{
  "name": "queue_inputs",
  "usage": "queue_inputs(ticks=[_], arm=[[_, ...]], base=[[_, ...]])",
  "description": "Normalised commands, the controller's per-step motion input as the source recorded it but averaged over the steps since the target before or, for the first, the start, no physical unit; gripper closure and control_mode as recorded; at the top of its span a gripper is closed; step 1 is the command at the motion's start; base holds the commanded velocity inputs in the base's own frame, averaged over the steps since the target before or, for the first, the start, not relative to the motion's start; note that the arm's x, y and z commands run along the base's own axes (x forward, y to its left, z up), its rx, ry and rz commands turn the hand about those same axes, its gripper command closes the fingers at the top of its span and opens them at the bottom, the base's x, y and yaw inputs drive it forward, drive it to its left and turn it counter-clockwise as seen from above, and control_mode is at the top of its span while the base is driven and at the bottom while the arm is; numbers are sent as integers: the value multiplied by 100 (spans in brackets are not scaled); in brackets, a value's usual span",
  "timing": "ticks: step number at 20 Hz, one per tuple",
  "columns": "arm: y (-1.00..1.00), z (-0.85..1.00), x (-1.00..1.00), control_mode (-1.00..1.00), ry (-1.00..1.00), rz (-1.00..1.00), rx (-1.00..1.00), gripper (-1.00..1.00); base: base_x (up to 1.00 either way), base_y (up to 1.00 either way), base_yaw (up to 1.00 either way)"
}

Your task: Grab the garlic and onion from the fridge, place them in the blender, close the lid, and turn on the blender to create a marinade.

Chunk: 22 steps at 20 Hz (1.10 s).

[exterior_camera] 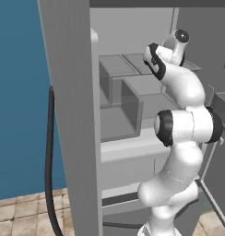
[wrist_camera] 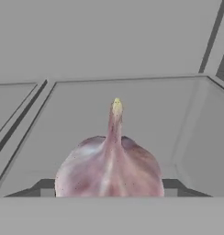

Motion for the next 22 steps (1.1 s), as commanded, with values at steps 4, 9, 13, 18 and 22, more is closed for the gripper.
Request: queue_inputs(ticks=[4,9,13,18,22], arm=[[17,32,-100,-100,0,-1,5,100],[29,30,-100,-100,10,-4,7,100],[36,4,-100,-100,16,-3,2,100],[45,0,-97,-100,19,-6,0,100],[41,0,-98,-100,20,-11,0,100]], base=[[0,0,0],[0,0,0],[0,0,0],[0,0,0],[0,0,0]])
